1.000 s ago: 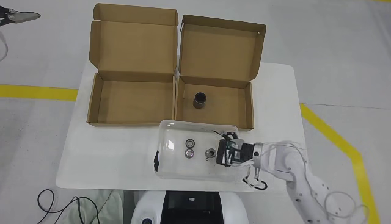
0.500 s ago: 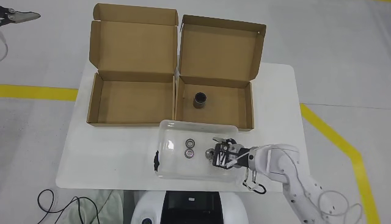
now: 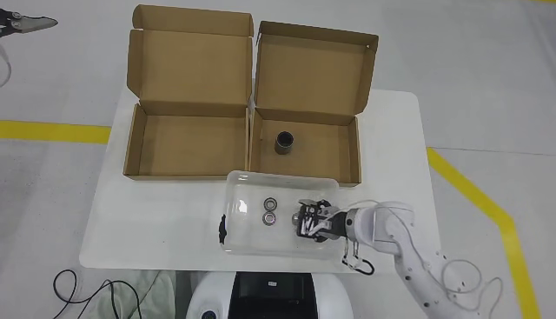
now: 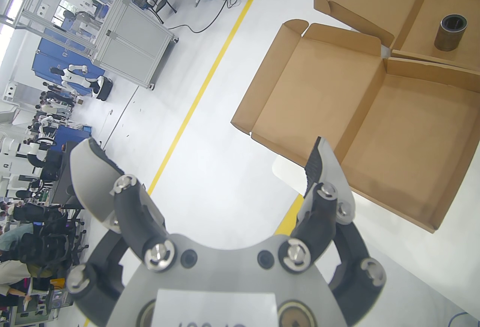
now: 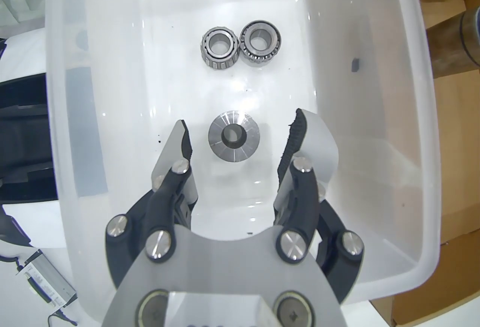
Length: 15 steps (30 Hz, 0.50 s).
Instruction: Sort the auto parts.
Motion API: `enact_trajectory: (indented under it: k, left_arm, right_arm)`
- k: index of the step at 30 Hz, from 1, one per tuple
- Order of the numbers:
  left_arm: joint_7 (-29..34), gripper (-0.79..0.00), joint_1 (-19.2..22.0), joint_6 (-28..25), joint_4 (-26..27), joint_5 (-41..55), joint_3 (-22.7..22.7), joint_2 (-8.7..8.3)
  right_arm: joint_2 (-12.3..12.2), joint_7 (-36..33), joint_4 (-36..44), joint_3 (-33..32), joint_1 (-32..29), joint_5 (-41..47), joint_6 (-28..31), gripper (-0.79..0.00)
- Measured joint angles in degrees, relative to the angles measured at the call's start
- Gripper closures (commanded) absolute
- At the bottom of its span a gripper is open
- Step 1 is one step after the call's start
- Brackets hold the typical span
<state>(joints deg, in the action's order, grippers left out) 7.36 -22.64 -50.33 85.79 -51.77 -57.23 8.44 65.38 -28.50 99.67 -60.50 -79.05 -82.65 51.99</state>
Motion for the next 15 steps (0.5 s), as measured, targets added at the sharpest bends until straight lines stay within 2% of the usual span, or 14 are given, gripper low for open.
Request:
enact_trajectory:
  k: [4, 7, 15]
  left_arm:
    - [0.0, -0.785, 0.0, 0.0, 0.0, 0.0, 0.0, 0.0]
    - [0.0, -0.785, 0.0, 0.0, 0.0, 0.0, 0.0, 0.0]
    - [0.0, -0.785, 0.0, 0.0, 0.0, 0.0, 0.0, 0.0]
  right_arm:
    - [0.1, -0.1, -1.5, 1.0, 1.0, 0.5, -0.4, -0.471]
    - [0.2, 0.2, -3.1, 1.8, 1.9, 0.9, -0.8, -0.416]
    - [0.3, 0.0, -5.1, 3.4, 3.4, 1.3, -1.5, -0.336]
